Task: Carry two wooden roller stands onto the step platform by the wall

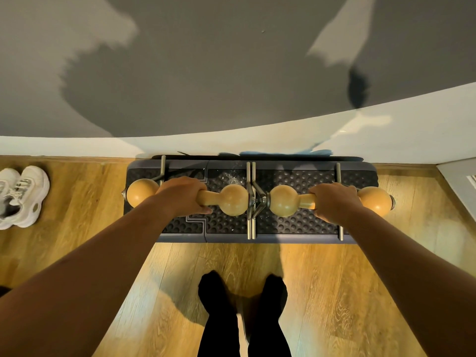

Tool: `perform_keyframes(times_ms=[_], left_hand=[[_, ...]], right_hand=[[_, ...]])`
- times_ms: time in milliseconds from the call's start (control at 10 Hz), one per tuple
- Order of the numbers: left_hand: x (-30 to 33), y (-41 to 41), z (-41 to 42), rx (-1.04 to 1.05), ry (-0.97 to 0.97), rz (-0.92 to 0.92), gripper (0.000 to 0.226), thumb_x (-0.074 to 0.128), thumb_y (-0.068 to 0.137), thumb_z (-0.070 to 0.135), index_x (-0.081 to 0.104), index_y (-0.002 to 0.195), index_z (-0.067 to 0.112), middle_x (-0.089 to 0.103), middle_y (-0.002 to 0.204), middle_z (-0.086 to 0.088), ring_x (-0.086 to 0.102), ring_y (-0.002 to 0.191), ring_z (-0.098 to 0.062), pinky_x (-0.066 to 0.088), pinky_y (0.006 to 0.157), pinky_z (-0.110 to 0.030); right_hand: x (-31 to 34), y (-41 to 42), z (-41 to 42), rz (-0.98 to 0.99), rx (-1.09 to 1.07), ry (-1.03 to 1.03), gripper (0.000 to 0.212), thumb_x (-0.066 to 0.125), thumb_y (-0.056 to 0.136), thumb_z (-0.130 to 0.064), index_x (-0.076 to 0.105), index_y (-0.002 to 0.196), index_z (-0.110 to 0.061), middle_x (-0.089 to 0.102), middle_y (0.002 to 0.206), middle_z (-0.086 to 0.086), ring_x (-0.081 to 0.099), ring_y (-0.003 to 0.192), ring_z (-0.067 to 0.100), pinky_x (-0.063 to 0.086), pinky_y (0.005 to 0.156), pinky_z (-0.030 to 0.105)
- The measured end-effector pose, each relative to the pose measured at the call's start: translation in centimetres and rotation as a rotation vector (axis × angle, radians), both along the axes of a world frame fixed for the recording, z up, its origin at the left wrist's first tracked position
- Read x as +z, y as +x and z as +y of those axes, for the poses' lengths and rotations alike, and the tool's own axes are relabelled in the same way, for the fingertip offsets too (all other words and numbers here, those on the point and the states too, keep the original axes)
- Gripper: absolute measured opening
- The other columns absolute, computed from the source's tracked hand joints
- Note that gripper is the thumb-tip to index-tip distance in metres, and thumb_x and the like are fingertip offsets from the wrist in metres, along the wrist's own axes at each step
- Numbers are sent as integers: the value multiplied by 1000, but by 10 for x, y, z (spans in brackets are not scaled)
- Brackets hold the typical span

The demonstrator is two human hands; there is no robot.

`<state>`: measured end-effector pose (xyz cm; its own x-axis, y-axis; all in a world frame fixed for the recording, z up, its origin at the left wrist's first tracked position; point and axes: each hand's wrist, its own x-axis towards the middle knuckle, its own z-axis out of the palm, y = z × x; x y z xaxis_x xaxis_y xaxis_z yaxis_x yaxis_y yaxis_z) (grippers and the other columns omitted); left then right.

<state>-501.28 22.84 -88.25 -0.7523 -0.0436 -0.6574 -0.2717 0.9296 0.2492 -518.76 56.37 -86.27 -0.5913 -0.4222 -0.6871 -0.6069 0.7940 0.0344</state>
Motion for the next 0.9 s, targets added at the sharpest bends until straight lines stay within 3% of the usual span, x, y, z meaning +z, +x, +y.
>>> perform_keyframes(times_ms=[300, 500, 600, 700, 900], left_hand=[[2, 1, 3, 56, -39, -9, 34, 76, 82, 64, 63, 96, 36, 66, 86, 13, 62, 79, -8, 51, 75, -30], [10, 5, 3, 73, -1, 53, 44, 81, 76, 63, 67, 109, 37, 69, 97, 12, 63, 90, -12, 56, 88, -42], [23, 17, 4, 174, 107, 112, 59, 80, 76, 64, 64, 126, 38, 67, 114, 12, 61, 102, -14, 54, 93, -43], [34, 27, 4, 259, 158, 154, 69, 78, 79, 65, 57, 139, 37, 62, 130, 9, 57, 116, -18, 52, 98, -44], [69, 37, 15, 392, 113, 256, 69, 66, 92, 60, 48, 152, 33, 52, 156, -2, 43, 144, -29, 41, 113, -50]], right_hand=[[4, 0, -1, -21, -13, 22, 26, 74, 90, -28, 64, 114, -30, 59, 95, -5, 56, 107, 23, 41, 100, 53], [12, 0, 7, -91, -33, -1, 65, 87, 79, -38, 53, 134, -32, 61, 126, 1, 53, 123, 29, 45, 104, 54], [25, 7, 11, -114, -72, -44, 86, 88, 78, -35, 42, 151, -33, 57, 139, 5, 51, 131, 31, 43, 110, 56], [35, 12, 10, -103, -91, -104, 91, 86, 80, -30, 37, 157, -31, 55, 145, 7, 49, 135, 33, 41, 112, 56], [73, 18, 2, -75, -90, -258, 94, 85, 82, -27, 34, 161, -28, 52, 153, 6, 42, 145, 32, 35, 117, 59]])
